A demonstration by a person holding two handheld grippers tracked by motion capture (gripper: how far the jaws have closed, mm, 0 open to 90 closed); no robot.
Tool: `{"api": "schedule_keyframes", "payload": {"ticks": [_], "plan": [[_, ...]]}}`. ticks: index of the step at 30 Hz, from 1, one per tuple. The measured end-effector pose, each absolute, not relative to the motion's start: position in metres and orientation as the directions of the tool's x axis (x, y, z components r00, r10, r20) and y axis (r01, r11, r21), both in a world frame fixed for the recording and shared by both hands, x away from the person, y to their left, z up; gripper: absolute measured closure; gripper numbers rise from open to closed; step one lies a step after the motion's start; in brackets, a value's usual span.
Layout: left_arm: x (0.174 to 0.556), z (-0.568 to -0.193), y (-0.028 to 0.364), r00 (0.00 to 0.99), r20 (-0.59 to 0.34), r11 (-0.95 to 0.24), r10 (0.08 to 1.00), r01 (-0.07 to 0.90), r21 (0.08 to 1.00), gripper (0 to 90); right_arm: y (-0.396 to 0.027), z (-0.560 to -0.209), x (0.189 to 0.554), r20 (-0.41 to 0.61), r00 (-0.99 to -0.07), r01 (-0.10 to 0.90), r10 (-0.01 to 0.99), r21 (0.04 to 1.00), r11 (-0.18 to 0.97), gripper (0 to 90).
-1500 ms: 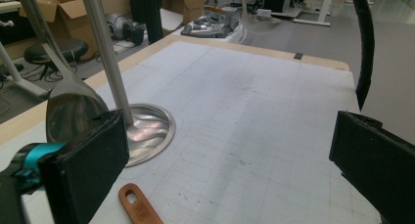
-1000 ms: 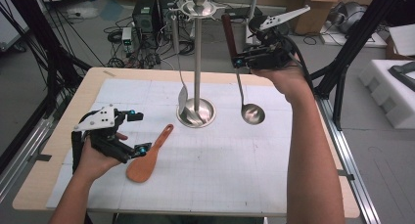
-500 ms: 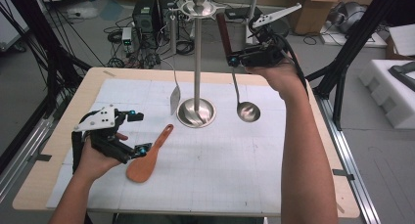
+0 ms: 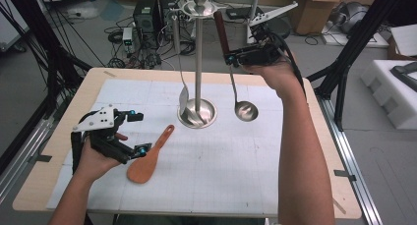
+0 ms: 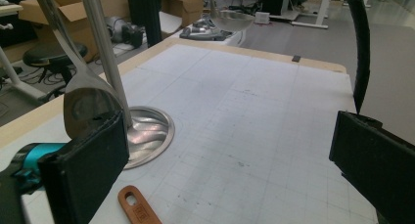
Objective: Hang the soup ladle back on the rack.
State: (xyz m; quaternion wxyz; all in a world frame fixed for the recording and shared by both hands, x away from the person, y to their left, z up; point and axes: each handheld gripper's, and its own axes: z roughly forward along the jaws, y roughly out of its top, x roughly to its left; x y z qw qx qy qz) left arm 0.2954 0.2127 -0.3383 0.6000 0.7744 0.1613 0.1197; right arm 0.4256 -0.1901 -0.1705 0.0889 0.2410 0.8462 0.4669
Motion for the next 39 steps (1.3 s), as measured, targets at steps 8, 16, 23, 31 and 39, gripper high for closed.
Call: {"api": "schedule_keyframes", "payload": {"ticks": [8,16,23,31,39], "plan": [[0.295,-0.338,0.213,0.919,-0.005,-0.227,0.394,0.103,0.968,1.7,-0.186,-0.173,0.429,0.077,-0.867,0.325,0.492,0.836,0.442,74.3],[0.295,-0.338,0.213,0.919,-0.003,-0.233,0.395,0.104,0.967,1.8,-0.179,-0.175,0.43,0.077,-0.86,0.333,0.504,0.833,0.441,74.0],[0.294,-0.337,0.214,0.918,-0.001,-0.227,0.396,0.099,0.969,1.7,-0.173,-0.175,0.431,0.072,-0.85,0.343,0.521,0.826,0.446,73.9],[0.294,-0.336,0.214,0.919,0.001,-0.23,0.393,0.097,0.968,1.7,-0.164,-0.174,0.434,0.053,-0.836,0.352,0.546,0.815,0.46,73.9],[0.292,-0.335,0.215,0.917,0.001,-0.227,0.398,0.097,0.969,1.7,-0.158,-0.176,0.438,0.062,-0.835,0.363,0.547,0.809,0.462,73.7]]}}
